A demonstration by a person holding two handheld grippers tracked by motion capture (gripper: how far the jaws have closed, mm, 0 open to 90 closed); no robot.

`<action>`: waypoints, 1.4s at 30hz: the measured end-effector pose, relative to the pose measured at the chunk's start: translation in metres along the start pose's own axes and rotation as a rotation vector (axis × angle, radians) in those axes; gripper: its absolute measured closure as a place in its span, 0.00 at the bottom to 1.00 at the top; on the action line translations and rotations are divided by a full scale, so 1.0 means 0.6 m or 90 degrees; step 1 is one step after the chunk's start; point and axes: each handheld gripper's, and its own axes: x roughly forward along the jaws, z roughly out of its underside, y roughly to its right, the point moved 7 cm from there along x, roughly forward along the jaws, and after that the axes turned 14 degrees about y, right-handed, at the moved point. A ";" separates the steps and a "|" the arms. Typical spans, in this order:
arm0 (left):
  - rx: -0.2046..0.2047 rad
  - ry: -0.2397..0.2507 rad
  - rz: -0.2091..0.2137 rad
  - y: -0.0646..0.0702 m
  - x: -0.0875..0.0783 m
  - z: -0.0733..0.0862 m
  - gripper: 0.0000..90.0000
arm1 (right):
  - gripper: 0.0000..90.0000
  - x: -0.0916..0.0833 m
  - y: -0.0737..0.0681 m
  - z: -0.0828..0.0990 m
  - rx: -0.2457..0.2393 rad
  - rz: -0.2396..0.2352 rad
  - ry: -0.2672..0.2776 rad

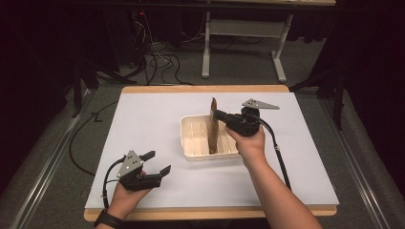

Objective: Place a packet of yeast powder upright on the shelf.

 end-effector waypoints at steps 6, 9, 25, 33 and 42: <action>0.000 0.000 0.000 0.001 0.000 0.000 0.23 | 1.00 -0.005 -0.006 0.007 0.002 -0.007 0.000; 0.001 -0.001 0.001 0.001 0.000 0.000 0.23 | 1.00 -0.007 -0.008 0.009 0.003 -0.011 -0.001; 0.003 -0.002 0.002 0.003 0.002 0.001 0.23 | 0.94 -0.033 -0.014 0.024 0.009 -0.009 -0.013; 0.002 -0.002 0.000 0.002 0.002 0.001 0.24 | 0.78 -0.029 -0.020 0.017 0.002 -0.005 -0.015; 0.001 -0.002 0.000 0.001 0.002 0.001 0.23 | 0.67 -0.027 -0.026 0.008 -0.012 0.001 -0.009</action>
